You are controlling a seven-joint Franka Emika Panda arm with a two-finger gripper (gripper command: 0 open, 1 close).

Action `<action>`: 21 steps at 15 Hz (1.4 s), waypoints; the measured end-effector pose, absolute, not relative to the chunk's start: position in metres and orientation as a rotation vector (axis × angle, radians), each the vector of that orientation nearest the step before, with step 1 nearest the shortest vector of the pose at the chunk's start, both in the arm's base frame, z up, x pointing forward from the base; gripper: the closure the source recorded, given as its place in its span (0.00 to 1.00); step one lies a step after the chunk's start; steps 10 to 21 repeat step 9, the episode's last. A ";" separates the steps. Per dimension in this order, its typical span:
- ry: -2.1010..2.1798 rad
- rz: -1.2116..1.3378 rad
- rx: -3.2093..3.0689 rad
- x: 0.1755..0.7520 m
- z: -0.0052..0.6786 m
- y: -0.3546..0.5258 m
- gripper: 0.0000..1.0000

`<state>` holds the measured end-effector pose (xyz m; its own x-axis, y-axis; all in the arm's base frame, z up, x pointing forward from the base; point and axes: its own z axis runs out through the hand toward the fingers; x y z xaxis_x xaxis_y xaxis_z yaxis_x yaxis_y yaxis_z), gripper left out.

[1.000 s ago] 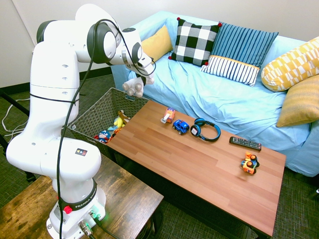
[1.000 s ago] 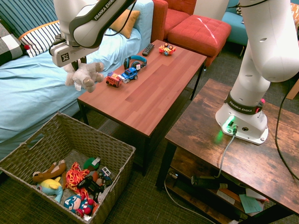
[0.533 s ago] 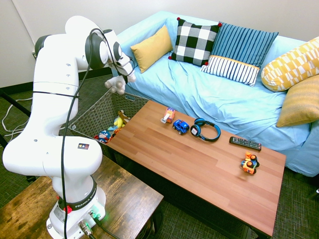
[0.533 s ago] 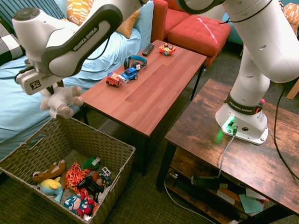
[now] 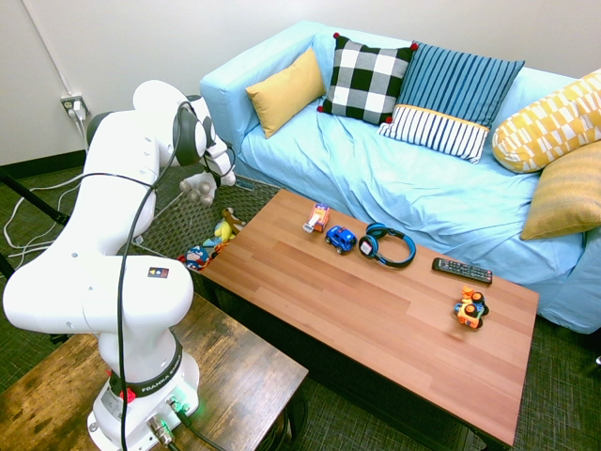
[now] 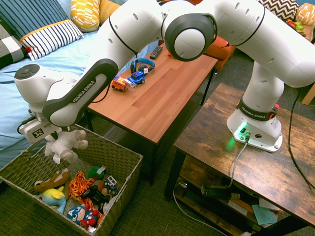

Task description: Put the stuffed toy in the basket

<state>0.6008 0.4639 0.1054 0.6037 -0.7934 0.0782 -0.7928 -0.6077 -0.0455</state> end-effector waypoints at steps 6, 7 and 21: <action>1.389 -0.103 -2.801 0.623 0.113 0.445 0.00; 1.391 -0.093 -2.802 0.631 0.123 0.440 0.00; 1.380 -0.064 -2.812 0.644 0.151 0.430 0.00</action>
